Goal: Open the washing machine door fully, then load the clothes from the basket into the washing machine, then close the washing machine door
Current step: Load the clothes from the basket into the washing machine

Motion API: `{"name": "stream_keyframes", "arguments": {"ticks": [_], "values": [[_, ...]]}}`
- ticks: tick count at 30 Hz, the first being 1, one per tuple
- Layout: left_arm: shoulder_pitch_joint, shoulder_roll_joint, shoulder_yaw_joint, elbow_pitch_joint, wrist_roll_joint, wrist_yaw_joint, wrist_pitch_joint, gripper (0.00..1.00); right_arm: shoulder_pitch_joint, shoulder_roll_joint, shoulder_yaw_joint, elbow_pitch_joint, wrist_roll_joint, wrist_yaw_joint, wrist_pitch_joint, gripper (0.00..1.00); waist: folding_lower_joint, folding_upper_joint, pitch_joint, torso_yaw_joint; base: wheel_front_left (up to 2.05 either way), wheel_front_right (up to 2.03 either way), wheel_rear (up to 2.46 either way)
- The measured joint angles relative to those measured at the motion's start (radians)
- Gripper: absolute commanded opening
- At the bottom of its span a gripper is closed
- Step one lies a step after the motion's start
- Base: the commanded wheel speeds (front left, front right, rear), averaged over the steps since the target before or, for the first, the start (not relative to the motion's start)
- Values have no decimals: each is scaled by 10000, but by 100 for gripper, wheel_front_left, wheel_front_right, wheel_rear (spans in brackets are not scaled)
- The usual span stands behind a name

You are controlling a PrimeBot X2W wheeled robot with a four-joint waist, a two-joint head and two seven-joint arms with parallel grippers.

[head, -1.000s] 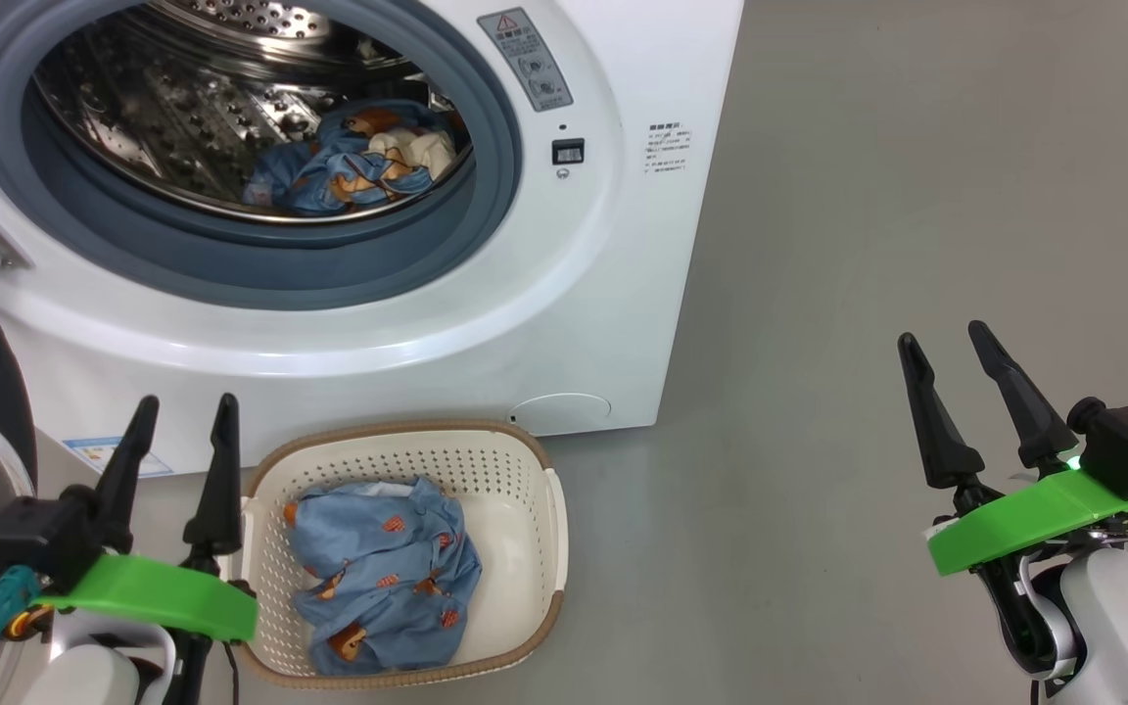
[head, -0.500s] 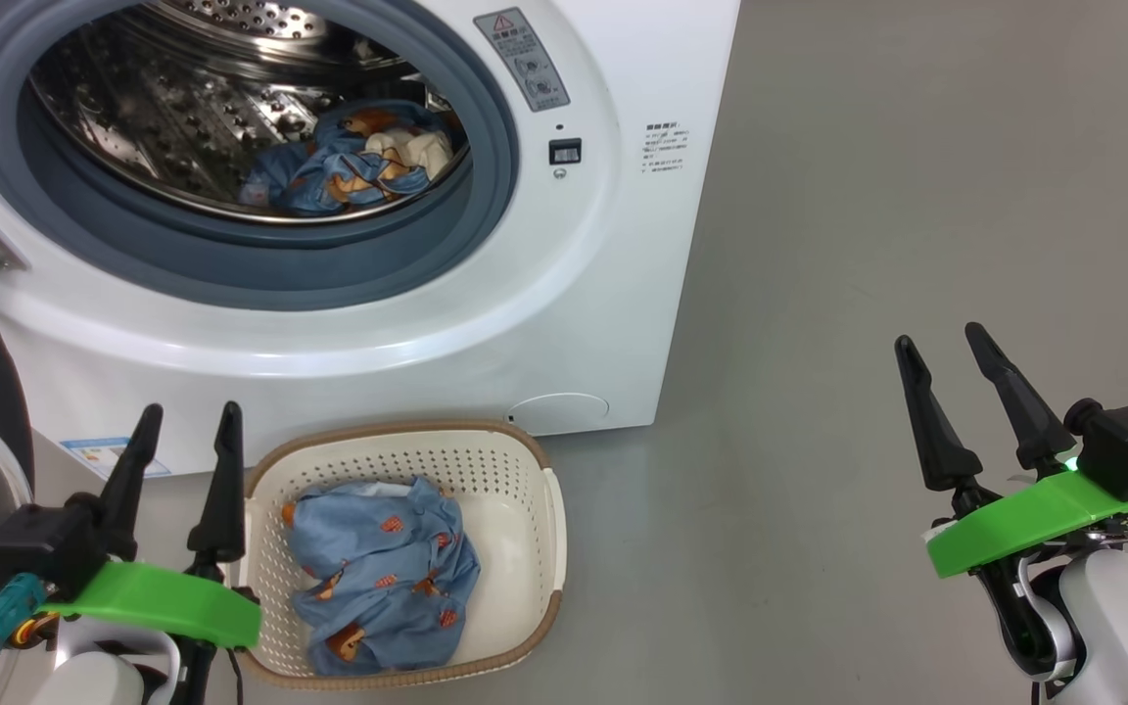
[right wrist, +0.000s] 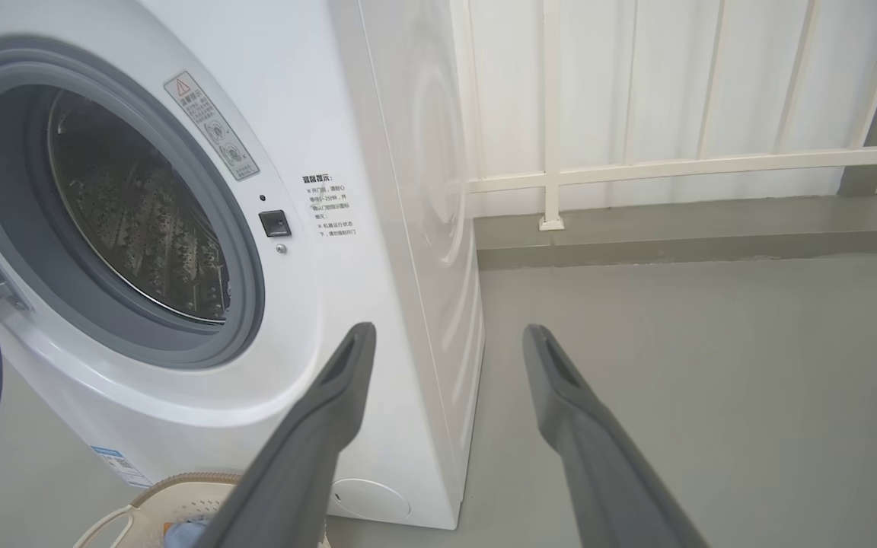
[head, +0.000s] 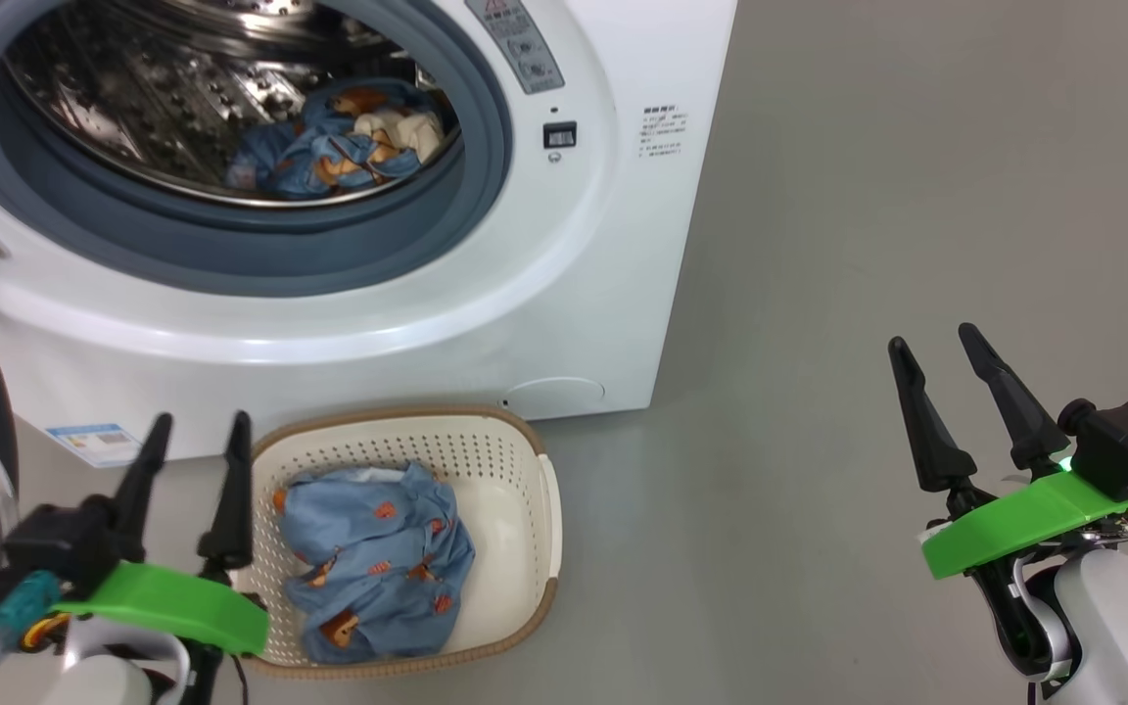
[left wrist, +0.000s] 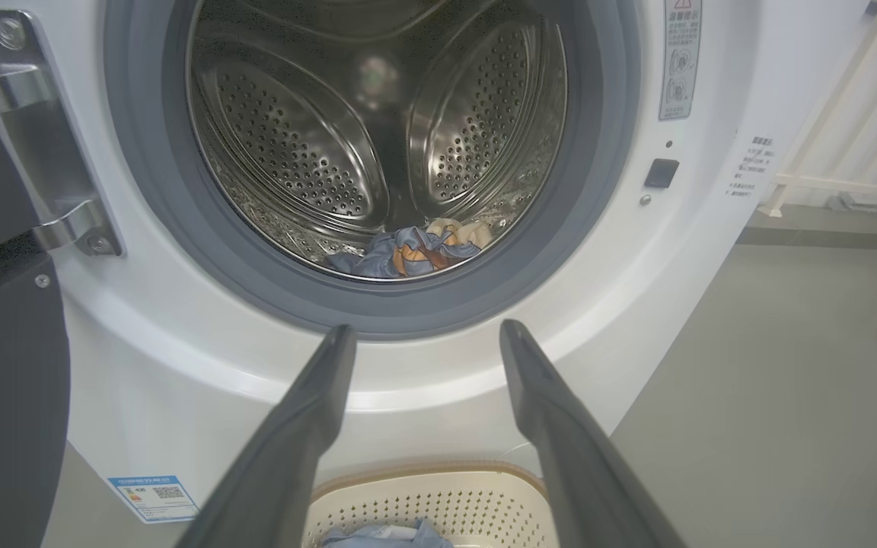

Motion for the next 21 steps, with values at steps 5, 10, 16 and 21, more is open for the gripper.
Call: {"name": "stream_keyframes", "arguments": {"ticks": [5,10,16,21], "values": [[-272,-36,-353,297,100,-117,291,100,-43,73,2,-23,0,0,0,100,0,0,320,-30,0,0,0],[-843,-151,-493,828,100,-330,401,100,-339,174,15,-113,0,0,0,100,1,-1,816,-84,0,0,0],[-1483,-255,-587,1753,98,-594,458,100,-709,336,-15,-244,-10,0,0,100,1,0,1572,-214,0,0,0],[-2220,-257,-702,3076,96,-970,650,100,-1060,497,-38,-355,-82,0,0,100,1,0,2344,-422,0,0,0]]}}
